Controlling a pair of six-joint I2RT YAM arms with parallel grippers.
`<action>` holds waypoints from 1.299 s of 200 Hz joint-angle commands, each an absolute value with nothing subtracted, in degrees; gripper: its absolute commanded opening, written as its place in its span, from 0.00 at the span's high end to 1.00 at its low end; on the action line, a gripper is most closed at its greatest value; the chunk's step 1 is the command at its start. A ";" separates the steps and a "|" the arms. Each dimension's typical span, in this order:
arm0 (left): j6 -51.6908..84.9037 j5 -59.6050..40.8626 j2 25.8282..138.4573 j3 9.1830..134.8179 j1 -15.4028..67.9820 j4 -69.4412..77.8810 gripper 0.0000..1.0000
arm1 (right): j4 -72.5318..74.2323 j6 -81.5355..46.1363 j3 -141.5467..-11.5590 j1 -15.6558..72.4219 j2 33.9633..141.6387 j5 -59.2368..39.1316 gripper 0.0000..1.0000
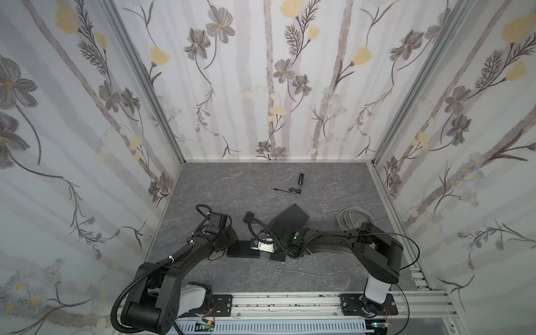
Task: Insert the plug into the switch port
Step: 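Push the barrel plug tip into the port at the box end with the right gripper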
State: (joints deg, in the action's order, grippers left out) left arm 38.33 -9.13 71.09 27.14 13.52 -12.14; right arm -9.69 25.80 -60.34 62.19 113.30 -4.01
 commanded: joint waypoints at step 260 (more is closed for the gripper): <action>43.41 -12.74 65.09 19.96 14.33 -10.13 0.52 | -0.78 7.37 -66.62 65.73 117.66 -5.89 1.00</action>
